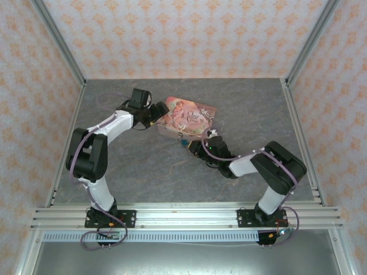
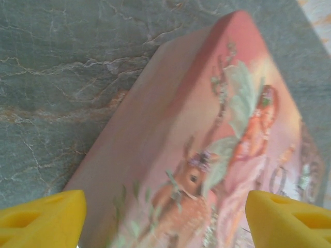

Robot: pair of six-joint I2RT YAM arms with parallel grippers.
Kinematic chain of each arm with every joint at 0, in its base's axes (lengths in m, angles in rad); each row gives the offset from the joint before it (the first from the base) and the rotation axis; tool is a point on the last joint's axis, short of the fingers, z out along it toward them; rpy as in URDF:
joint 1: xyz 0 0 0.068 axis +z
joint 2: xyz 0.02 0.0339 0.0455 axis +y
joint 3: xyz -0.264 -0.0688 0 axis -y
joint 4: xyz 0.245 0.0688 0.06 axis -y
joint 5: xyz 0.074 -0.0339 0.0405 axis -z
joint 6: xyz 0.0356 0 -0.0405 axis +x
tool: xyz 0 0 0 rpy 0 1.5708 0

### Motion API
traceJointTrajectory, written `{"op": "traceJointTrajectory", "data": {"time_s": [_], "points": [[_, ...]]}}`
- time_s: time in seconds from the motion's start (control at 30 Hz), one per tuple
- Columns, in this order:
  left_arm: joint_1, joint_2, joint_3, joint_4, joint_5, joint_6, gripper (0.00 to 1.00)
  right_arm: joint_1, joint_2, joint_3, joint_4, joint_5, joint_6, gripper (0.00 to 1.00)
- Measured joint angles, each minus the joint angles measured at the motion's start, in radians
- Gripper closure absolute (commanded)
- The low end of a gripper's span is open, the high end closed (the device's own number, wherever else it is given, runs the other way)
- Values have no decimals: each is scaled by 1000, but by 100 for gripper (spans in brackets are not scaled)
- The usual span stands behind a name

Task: Unlock a padlock with a key

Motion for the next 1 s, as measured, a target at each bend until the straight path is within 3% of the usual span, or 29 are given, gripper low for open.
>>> {"op": "traceJointTrajectory", "data": {"time_s": [0.17, 0.3, 0.77, 1.0], "points": [[0, 48, 13, -19, 26, 31, 32, -29, -150, -27, -106, 13, -51, 47], [0, 47, 6, -11, 41, 34, 37, -97, -200, -21, -132, -27, -84, 46], [-23, -121, -276, 170, 67, 3, 41, -296, 21, 215, -140, -253, -177, 44], [-58, -182, -364, 223, 65, -51, 41, -326, -8, 95, -3, -269, -233, 19]]}}
